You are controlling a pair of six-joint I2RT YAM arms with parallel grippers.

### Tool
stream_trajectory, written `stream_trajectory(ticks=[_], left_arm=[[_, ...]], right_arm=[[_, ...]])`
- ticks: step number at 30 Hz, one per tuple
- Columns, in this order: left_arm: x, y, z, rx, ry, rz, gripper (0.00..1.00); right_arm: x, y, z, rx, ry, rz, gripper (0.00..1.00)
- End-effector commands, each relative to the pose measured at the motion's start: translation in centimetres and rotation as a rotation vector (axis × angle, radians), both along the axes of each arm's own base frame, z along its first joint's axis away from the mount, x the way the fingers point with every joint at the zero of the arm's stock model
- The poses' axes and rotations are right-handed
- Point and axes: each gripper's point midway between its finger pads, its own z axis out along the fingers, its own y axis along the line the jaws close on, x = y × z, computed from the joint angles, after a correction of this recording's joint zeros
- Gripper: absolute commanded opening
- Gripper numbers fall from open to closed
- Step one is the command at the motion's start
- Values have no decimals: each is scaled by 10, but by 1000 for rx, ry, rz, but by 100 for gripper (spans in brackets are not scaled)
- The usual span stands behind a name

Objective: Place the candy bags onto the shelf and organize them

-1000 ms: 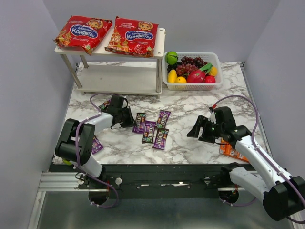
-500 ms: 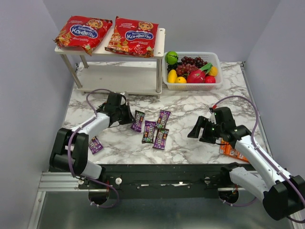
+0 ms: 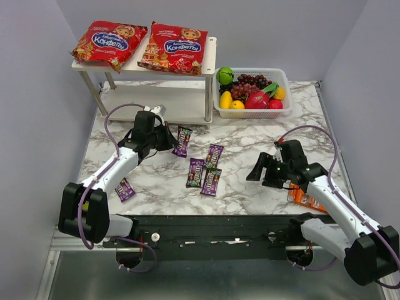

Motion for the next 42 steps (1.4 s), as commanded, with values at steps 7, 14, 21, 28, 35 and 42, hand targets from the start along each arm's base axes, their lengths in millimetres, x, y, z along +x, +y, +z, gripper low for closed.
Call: stream_trajectory(ticks=[7, 14, 21, 28, 35, 42], left_arm=[[46, -2, 31, -49, -144, 33, 0], [74, -4, 44, -91, -187, 38, 0], [107, -11, 27, -138, -161, 21, 0], [145, -10, 19, -164, -146, 24, 0], [186, -23, 21, -220, -119, -15, 0], [209, -41, 8, -327, -55, -43, 0]], right_arm=[[6, -4, -2, -28, 1, -11, 84], [12, -3, 0, -34, -2, -7, 84], [17, -2, -1, -42, 1, -6, 84], [24, -1, -2, -53, 13, -7, 84], [32, 0, -3, -65, 24, -5, 84], [43, 0, 1, -82, 16, -12, 84]])
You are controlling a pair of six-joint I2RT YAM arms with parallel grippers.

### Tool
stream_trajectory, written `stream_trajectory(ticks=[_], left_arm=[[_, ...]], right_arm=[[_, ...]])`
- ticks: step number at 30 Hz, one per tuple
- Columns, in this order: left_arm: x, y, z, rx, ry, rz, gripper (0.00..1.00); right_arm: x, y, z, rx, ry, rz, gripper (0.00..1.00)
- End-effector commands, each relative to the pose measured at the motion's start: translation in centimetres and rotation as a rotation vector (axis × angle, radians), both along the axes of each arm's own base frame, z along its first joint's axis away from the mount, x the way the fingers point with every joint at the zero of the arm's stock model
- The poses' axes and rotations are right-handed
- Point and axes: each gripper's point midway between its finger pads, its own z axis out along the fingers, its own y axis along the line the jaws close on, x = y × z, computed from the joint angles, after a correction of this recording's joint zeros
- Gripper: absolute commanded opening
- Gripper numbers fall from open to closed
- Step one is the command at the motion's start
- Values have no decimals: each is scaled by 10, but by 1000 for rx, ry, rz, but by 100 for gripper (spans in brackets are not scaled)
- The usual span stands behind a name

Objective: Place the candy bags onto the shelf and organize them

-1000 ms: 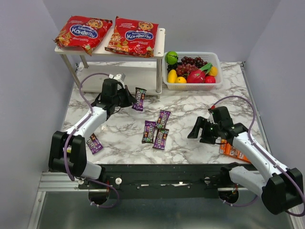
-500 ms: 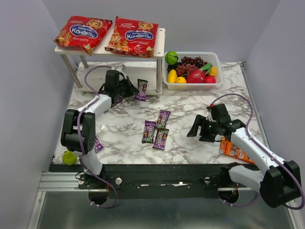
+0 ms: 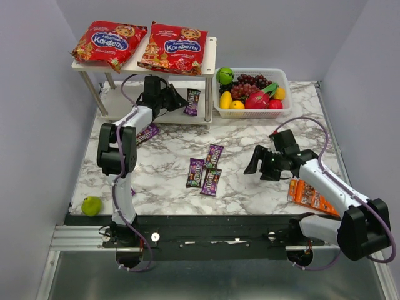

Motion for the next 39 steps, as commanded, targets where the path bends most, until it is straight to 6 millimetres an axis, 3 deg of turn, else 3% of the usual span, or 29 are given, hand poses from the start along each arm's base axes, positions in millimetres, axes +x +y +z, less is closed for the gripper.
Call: stream_trajectory(ticks=[1, 14, 17, 21, 25, 35, 39], left_arm=[[7, -15, 0, -112, 45, -56, 0], [12, -32, -22, -207, 97, -95, 0], [12, -32, -21, -199, 86, -100, 5], [12, -29, -21, -157, 101, -91, 45], [9, -19, -15, -98, 82, -49, 66], [-24, -5, 2, -73, 65, 0, 70], [-56, 0, -6, -77, 95, 11, 71]], right_arm=[[18, -3, 12, -25, -56, -10, 84], [20, -5, 17, -34, -61, -41, 84], [17, -7, 16, -34, -56, -50, 84], [13, -8, 16, -30, -60, -56, 84], [8, -9, 15, -26, -61, -62, 84], [-5, -9, 8, 3, -52, -70, 84], [-13, -7, 2, 23, -29, -73, 84]])
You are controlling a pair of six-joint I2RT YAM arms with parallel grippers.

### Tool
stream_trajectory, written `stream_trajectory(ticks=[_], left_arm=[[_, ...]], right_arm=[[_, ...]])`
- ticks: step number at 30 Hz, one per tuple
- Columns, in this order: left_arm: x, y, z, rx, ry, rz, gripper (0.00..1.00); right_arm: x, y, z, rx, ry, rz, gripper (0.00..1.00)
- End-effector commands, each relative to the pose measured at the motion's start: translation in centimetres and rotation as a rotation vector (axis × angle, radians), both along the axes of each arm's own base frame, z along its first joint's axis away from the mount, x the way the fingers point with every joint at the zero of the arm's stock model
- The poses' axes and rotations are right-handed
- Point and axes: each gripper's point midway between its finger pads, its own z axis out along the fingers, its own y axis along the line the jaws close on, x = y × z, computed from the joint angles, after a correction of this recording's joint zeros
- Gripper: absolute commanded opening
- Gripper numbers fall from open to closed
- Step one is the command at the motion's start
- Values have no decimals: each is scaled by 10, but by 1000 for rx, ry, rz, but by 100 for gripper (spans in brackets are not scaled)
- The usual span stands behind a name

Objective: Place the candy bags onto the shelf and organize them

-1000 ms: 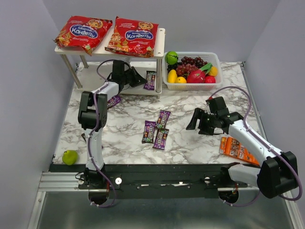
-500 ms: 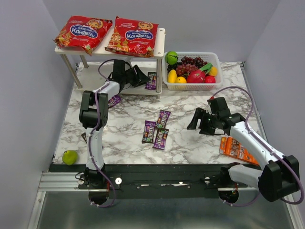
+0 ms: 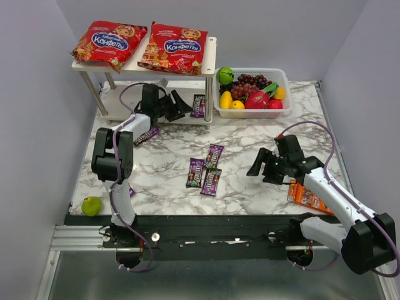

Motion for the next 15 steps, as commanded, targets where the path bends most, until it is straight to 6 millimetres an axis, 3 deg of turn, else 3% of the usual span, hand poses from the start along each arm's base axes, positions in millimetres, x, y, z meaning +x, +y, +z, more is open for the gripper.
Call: stream_trajectory(ticks=[1, 2, 3, 5, 6, 8, 9, 15], left_arm=[[-30, 10, 4, 20, -7, 31, 70], [-38, 11, 2, 22, -1, 33, 70], [-51, 15, -14, 35, 42, 38, 70], [-67, 19, -14, 54, 57, 36, 72], [-83, 23, -29, 74, 121, 36, 72], [-98, 26, -29, 93, 138, 29, 73], [-114, 30, -37, 118, 177, 21, 73], [-170, 50, -67, 219, 309, 49, 74]], right_arm=[[-10, 2, -6, 34, 20, -10, 84], [-11, 2, -6, 40, 20, -9, 84], [-13, 2, -7, 43, 23, -10, 84], [-14, 1, -9, 42, 18, -12, 84], [-15, 0, -10, 40, 21, -14, 84], [-17, 1, -10, 47, 20, -17, 84], [-18, 1, -11, 50, 20, -12, 84], [-22, 4, -17, 60, 42, 17, 84]])
